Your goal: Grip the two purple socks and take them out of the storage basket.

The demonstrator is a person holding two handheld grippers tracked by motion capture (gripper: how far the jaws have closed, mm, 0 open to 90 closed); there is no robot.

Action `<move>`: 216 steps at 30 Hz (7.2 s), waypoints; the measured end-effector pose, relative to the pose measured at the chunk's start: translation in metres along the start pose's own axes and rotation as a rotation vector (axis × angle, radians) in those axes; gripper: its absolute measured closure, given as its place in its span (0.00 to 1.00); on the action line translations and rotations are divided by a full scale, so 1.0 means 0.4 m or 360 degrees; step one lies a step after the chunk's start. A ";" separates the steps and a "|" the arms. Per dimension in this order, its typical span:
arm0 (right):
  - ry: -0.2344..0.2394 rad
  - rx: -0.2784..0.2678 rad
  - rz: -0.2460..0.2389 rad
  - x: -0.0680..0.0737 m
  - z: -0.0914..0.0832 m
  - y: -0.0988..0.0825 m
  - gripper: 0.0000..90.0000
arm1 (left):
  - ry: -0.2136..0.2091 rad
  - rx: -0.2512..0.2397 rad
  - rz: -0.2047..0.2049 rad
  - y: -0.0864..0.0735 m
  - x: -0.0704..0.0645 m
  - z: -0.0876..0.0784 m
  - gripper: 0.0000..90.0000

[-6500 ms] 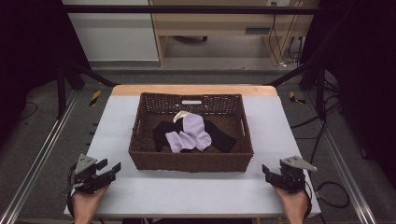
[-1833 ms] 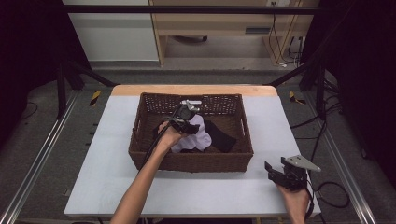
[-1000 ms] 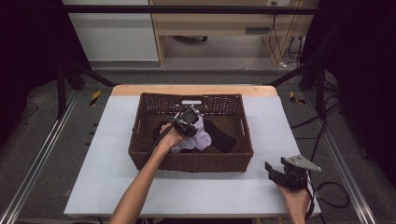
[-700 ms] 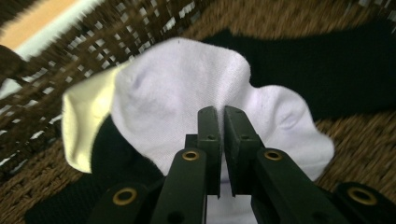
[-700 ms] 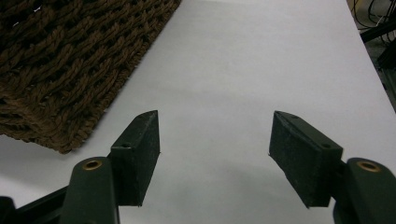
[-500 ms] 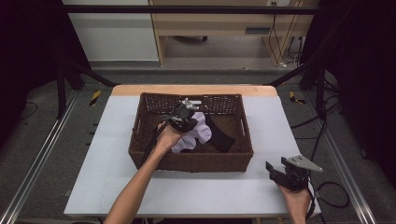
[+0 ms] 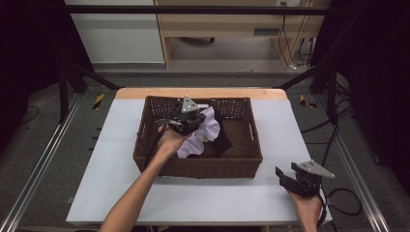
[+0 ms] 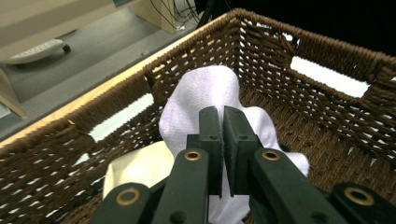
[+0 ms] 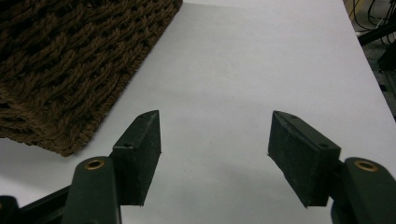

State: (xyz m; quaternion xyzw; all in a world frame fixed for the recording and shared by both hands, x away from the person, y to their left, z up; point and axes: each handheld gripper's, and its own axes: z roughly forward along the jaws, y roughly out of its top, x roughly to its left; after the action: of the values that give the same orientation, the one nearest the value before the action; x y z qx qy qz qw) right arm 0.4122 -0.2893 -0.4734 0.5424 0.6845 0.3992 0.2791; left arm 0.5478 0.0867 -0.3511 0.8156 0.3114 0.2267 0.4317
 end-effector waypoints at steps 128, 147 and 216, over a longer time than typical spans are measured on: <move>0.0015 0.0022 -0.0046 0.018 -0.004 -0.008 0.37 | -0.0332 0.0118 -0.0109 -0.414 -0.182 -0.281 0.96; 0.0019 0.0023 -0.0036 0.017 -0.001 -0.008 0.38 | -0.0261 0.0056 -0.0197 -0.391 -0.161 -0.310 0.68; 0.0009 0.0013 -0.0026 0.008 0.004 -0.007 0.43 | 0.0148 0.0619 -0.0125 -0.155 0.116 0.050 0.54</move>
State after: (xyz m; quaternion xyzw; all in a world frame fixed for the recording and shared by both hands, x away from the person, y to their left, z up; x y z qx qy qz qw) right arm 0.4112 -0.2862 -0.4763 0.5367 0.6915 0.3956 0.2781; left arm 0.5736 0.1349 -0.4093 0.8595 0.4005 0.1828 0.2598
